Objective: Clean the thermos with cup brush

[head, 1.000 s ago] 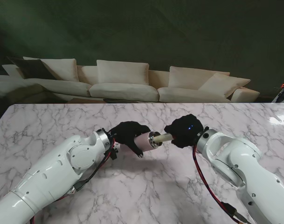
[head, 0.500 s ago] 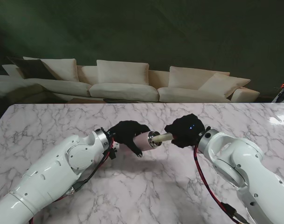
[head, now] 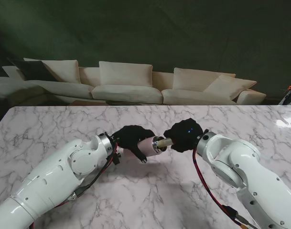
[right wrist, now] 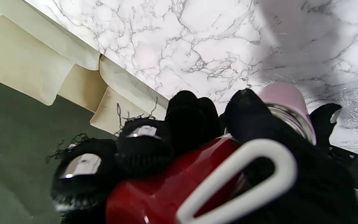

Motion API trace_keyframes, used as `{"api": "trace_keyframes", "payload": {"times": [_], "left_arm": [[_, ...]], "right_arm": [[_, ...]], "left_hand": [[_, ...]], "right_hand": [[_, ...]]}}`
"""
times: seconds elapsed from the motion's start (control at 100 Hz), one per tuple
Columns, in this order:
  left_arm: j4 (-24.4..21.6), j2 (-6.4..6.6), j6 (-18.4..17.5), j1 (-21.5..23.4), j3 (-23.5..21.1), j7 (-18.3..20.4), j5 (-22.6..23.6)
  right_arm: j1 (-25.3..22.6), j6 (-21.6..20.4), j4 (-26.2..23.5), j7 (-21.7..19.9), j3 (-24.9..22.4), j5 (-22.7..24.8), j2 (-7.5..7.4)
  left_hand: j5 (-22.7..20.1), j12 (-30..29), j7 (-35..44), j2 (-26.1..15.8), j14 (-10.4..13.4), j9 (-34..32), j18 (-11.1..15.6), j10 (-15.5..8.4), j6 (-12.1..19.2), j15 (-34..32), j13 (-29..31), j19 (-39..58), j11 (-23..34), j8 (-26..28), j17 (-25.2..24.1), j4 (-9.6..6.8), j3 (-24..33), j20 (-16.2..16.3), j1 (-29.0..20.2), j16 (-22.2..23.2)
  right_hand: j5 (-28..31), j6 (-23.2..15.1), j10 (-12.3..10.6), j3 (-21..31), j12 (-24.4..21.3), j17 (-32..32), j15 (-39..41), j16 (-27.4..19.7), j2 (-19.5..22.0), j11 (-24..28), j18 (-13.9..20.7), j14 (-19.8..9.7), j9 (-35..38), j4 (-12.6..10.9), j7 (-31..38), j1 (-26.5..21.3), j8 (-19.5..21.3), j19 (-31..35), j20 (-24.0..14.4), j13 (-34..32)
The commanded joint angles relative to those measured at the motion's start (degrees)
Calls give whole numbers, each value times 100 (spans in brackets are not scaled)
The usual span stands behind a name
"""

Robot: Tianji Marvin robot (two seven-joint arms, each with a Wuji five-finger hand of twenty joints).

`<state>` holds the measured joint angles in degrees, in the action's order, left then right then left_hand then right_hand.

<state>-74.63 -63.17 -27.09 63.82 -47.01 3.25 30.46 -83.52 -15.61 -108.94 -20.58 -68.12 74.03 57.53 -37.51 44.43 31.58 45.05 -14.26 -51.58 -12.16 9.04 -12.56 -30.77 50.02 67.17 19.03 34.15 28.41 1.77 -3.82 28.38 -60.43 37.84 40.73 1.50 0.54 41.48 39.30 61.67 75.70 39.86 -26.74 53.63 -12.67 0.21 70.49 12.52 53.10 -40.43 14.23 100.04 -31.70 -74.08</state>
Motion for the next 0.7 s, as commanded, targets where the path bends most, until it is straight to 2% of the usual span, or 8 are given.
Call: {"api": "trace_keyframes", "payload": {"times": [0.0,0.41,0.53,0.69], "left_arm": [[-52,-68,7,-36,10,54,-13],[25,-25,53,19,-161,58,147],[9,-35,61,11,-131,58,113],[-25,-51,33,-3,-68,51,52]], "right_arm": [[-13,25,-27,16,2,-20,42],[-459,-94,-446,200,-646,60,71],[-418,-27,-396,198,-573,5,74],[-203,16,-147,164,-240,-15,59]], "left_hand": [[-616,143,809,-2780,565,-204,807,-487,1024,-1297,564,456,272,247,173,-199,2913,114,-1195,416],[-600,139,786,-2794,554,-188,796,-478,1014,-1288,543,450,262,234,155,-189,2905,114,-1204,412],[-609,139,786,-2787,555,-193,799,-480,1011,-1287,541,446,265,236,151,-185,2897,113,-1220,413],[-602,137,784,-2806,555,-185,792,-482,1023,-1289,540,446,263,239,152,-190,2890,114,-1209,414]], "right_hand": [[310,-510,-36,776,1,127,676,261,631,103,-153,-241,283,-16,239,-736,56,598,31,-148],[312,-458,-13,786,-2,105,657,251,619,100,-173,-206,280,-12,225,-749,29,588,31,-146],[309,-459,-13,785,-2,96,657,251,618,102,-194,-192,283,-11,220,-750,24,592,26,-146],[303,-522,-47,781,10,88,654,249,619,121,-179,-228,279,-10,213,-723,15,586,26,-148]]}}
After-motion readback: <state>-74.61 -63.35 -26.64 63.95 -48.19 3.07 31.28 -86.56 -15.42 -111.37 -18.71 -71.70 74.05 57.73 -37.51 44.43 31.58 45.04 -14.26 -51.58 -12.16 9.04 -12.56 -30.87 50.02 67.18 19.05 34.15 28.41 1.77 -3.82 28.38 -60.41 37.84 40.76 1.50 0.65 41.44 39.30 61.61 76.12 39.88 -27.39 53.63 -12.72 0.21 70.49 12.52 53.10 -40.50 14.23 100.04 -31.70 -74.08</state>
